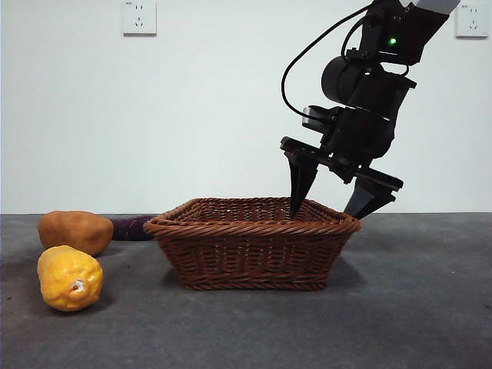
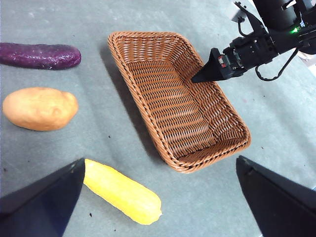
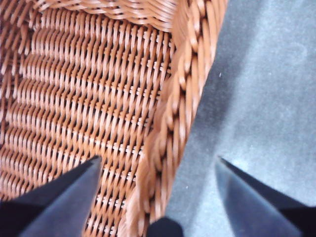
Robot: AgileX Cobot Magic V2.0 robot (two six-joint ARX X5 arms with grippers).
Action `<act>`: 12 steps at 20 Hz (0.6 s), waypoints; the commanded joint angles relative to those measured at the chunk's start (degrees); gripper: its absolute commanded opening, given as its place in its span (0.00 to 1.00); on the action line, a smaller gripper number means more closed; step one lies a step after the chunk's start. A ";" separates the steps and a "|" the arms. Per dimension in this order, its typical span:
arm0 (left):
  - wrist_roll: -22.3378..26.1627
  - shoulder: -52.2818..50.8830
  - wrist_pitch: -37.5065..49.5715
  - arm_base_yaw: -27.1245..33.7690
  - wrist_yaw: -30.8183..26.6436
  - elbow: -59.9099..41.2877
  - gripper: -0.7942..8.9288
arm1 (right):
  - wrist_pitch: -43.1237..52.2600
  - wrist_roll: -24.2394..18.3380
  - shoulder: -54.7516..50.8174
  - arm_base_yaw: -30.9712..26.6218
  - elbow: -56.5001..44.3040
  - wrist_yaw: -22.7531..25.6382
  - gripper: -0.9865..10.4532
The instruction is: Help me put the vegetables on the table into the basket
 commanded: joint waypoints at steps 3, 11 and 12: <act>0.31 1.01 0.39 0.07 0.02 0.09 0.66 | -0.61 0.63 1.49 0.42 0.15 0.83 0.35; 0.15 2.80 0.39 0.07 0.00 0.09 0.66 | -1.57 1.53 1.51 0.83 0.13 1.57 0.25; 0.15 2.97 0.39 0.07 0.02 0.09 0.66 | -1.81 1.97 1.51 0.83 0.13 1.57 0.23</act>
